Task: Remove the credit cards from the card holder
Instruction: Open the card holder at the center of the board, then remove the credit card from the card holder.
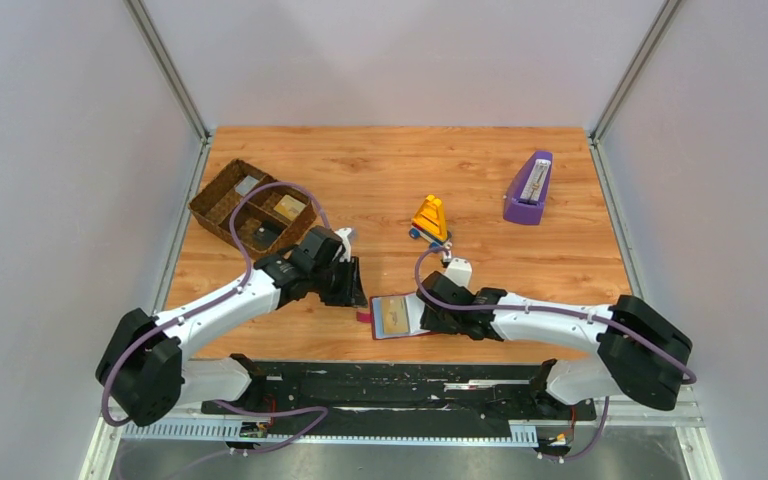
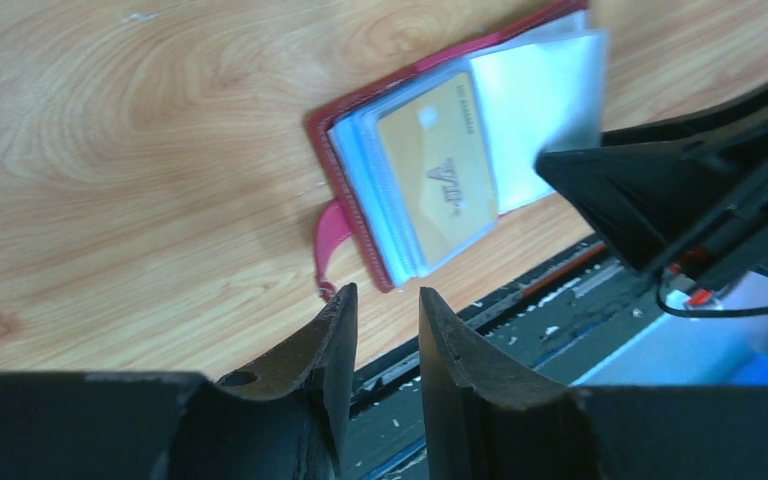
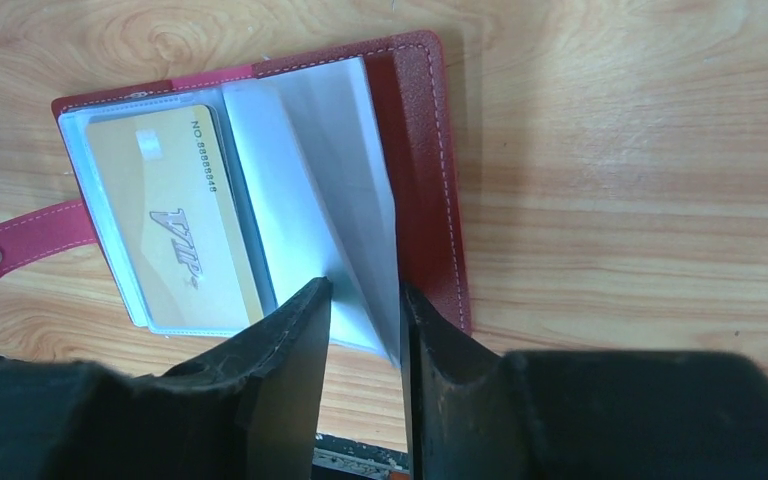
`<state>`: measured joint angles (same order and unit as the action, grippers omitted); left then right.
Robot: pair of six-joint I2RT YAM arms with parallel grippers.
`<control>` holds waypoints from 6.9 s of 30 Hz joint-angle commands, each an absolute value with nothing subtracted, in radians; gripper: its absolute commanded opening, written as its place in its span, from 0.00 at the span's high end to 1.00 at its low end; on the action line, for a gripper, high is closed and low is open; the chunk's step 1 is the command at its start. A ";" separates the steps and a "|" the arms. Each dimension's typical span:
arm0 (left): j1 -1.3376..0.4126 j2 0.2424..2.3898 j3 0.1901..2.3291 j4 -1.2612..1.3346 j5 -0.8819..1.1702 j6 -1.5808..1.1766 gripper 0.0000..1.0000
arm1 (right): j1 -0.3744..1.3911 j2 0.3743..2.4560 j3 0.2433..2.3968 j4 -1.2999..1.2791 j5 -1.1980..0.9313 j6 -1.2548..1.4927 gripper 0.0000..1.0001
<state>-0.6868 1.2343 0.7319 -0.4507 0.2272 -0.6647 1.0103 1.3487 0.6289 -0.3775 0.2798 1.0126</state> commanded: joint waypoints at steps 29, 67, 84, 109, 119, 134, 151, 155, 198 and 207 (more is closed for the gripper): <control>-0.690 1.399 0.647 -0.083 0.436 -0.712 0.75 | 1.035 1.166 0.807 -0.290 0.093 0.905 0.74; -0.691 1.616 0.717 0.212 0.590 -0.792 0.77 | 1.103 1.363 0.748 -0.218 0.231 0.907 0.77; -0.690 1.489 0.673 -0.085 0.373 -0.709 0.78 | 1.027 1.352 0.665 -0.211 0.205 0.917 0.76; -0.690 1.543 0.632 -0.034 0.378 -0.700 0.81 | 0.853 1.317 0.433 0.147 -0.132 0.885 0.77; -0.690 1.551 0.632 -0.025 0.383 -0.704 0.81 | 0.841 1.357 0.427 0.181 -0.153 0.884 0.77; -0.690 1.568 0.626 -0.021 0.387 -0.696 0.88 | 0.829 1.394 0.420 0.214 -0.175 0.886 0.79; -0.691 1.610 0.644 -0.056 0.357 -0.678 0.88 | 0.787 1.232 0.320 0.206 -0.202 0.858 1.00; -0.691 1.618 0.648 -0.054 0.354 -0.679 0.88 | 0.757 1.178 0.302 0.175 -0.208 0.848 1.00; -0.690 1.279 0.723 -0.039 0.586 -0.732 0.47 | 0.712 0.704 0.366 -0.070 -0.280 0.788 1.00; -0.690 1.248 0.624 0.222 0.697 -0.833 0.46 | 0.711 0.647 0.352 0.022 -0.361 0.835 1.00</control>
